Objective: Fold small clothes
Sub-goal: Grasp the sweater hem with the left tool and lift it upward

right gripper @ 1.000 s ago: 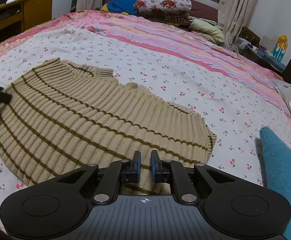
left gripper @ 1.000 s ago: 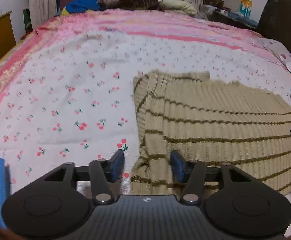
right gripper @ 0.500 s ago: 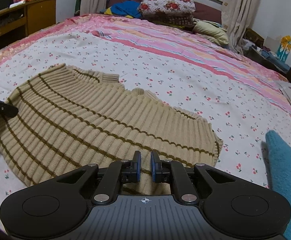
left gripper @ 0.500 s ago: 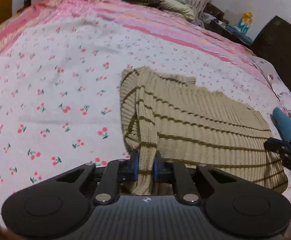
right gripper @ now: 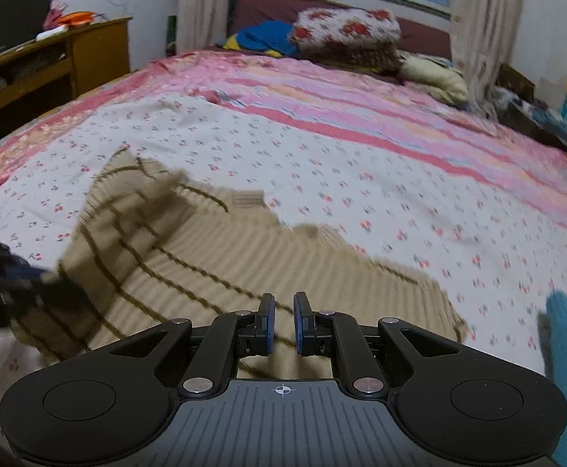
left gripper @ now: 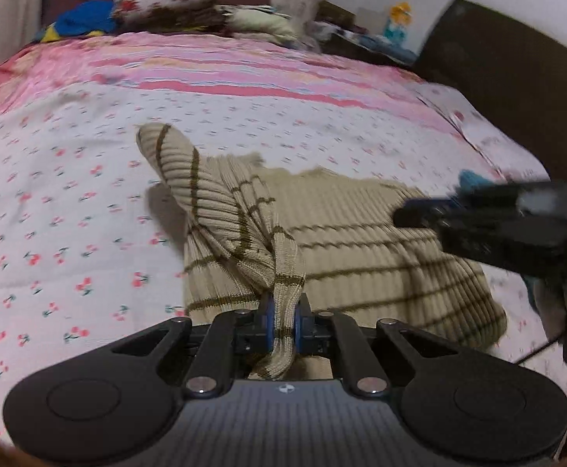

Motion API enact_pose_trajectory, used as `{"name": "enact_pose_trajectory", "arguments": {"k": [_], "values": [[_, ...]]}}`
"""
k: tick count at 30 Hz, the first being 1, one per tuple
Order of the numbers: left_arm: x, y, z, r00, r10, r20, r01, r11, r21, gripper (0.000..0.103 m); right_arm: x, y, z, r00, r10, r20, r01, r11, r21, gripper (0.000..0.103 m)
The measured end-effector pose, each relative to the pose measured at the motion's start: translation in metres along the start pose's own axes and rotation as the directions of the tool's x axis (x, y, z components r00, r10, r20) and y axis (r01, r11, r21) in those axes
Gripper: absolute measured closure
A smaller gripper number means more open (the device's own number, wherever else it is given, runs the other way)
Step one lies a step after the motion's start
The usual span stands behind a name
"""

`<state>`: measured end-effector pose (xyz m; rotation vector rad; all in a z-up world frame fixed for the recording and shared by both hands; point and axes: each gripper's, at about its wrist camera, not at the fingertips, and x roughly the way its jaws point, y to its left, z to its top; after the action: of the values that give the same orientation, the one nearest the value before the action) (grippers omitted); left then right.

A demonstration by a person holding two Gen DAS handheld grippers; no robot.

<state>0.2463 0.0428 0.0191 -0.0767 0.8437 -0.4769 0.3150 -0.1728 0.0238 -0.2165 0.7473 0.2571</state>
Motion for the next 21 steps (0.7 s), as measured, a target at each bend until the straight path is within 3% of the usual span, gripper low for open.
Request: {"name": "enact_pose_trajectory", "arguments": {"k": [5, 8, 13, 17, 21], "values": [[0.008, -0.018, -0.005, 1.0, -0.009, -0.027, 0.011, 0.998, 0.059, 0.088, -0.001, 0.007, 0.011, 1.0, 0.019, -0.004, -0.019, 0.999, -0.039, 0.091], [0.014, -0.03, -0.012, 0.999, -0.009, -0.053, 0.015, 0.994, 0.111, 0.088, -0.001, 0.003, 0.021, 0.997, 0.08, -0.009, -0.08, 0.997, -0.001, 0.073], [0.018, -0.038, -0.013, 0.997, -0.012, -0.076, 0.022, 0.99, 0.141, 0.088, 0.006, 0.005, 0.032, 0.989, 0.149, -0.023, -0.149, 0.988, 0.033, 0.073], [0.019, -0.038, -0.01, 0.996, -0.011, -0.085, 0.024, 0.988, 0.15, 0.088, 0.015, 0.005, 0.031, 0.974, 0.218, -0.068, -0.212, 0.974, 0.085, 0.057], [0.023, -0.041, -0.01, 0.995, -0.008, -0.096, 0.023, 0.986, 0.162, 0.088, 0.022, -0.002, 0.022, 0.969, 0.234, -0.084, -0.221, 0.965, 0.138, 0.056]]}}
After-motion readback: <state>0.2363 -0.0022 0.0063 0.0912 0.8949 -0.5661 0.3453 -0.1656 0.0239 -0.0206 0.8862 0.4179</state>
